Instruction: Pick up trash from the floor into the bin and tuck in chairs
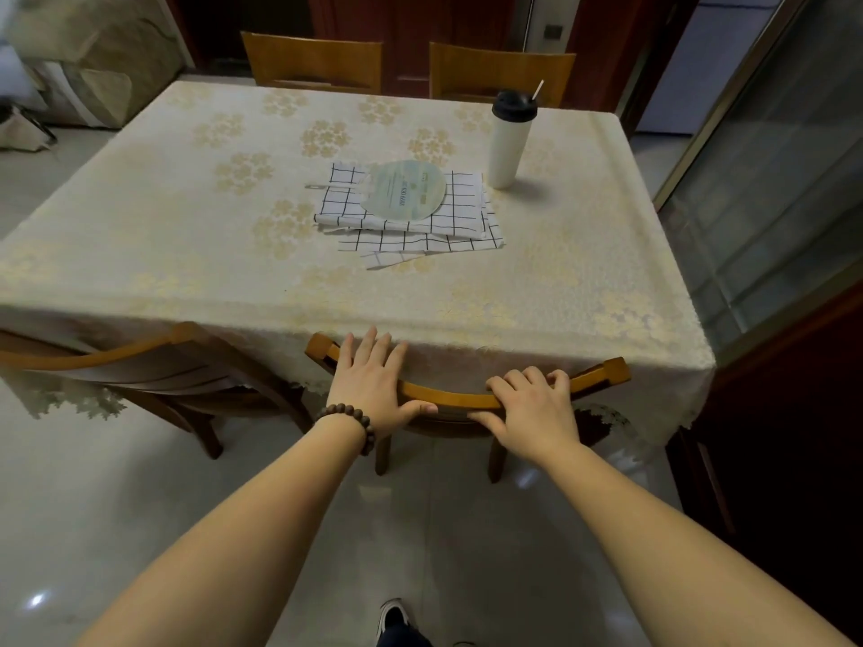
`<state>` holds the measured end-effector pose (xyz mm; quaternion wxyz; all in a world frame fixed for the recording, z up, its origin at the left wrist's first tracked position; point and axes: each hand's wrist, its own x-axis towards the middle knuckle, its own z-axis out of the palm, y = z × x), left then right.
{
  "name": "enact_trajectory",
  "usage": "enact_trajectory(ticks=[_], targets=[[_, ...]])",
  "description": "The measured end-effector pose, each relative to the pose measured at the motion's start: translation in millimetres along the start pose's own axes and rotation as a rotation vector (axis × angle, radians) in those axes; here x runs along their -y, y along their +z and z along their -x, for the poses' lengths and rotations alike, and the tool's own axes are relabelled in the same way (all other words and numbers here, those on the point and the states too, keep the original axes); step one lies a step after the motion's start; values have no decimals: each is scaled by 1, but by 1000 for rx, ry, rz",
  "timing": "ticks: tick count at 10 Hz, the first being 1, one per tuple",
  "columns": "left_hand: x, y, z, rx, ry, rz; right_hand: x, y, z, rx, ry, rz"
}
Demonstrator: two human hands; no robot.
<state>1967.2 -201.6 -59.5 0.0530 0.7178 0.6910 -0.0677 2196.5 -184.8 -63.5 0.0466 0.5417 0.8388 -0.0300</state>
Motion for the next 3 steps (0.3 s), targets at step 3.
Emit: enact_trajectory(ticks=[3], targets=[[-1,-16,32,-139,-108,308,18,-22,16,63,142,-180]])
